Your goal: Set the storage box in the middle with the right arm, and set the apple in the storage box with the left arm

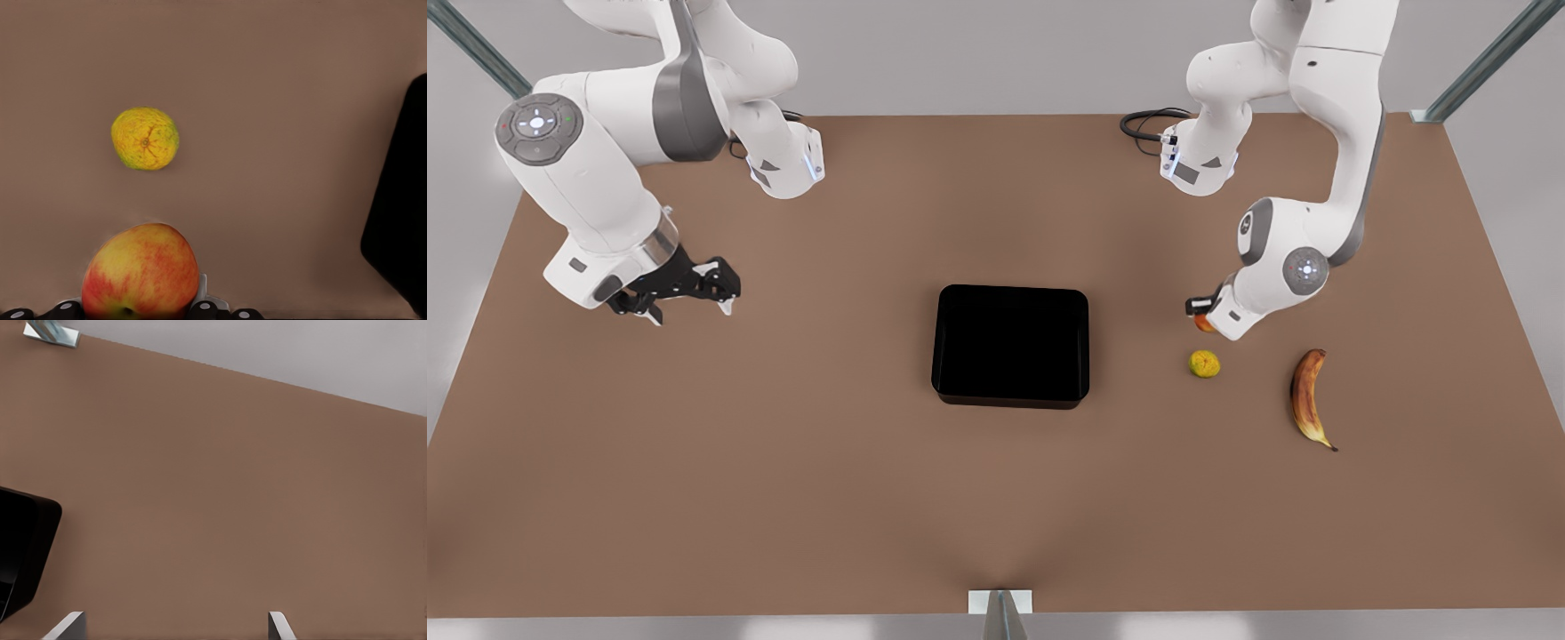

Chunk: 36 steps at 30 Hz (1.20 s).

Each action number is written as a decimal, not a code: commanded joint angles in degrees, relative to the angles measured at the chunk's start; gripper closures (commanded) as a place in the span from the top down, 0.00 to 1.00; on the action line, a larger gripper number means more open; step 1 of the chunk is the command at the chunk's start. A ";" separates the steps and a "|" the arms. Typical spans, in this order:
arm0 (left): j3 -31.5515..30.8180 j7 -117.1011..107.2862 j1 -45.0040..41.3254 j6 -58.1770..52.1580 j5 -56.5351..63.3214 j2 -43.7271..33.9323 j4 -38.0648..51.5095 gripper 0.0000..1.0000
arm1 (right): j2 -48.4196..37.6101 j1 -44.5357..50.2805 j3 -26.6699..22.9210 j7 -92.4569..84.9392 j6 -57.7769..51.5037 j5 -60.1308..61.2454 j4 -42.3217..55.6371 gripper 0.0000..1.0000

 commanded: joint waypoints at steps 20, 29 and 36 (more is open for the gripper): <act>20.63 -36.36 -47.10 -2.21 -7.63 22.72 37.43 1.00 | 0.17 0.30 -0.09 0.09 0.18 -0.09 0.00 1.00; 20.55 -13.34 -25.75 -26.11 2.21 4.00 35.06 1.00 | 0.52 0.47 -0.09 0.09 0.18 -0.09 0.00 1.00; 29.33 10.04 -14.67 -39.65 5.38 -0.83 43.76 1.00 | 0.61 0.47 -0.09 0.09 0.18 -0.09 0.00 1.00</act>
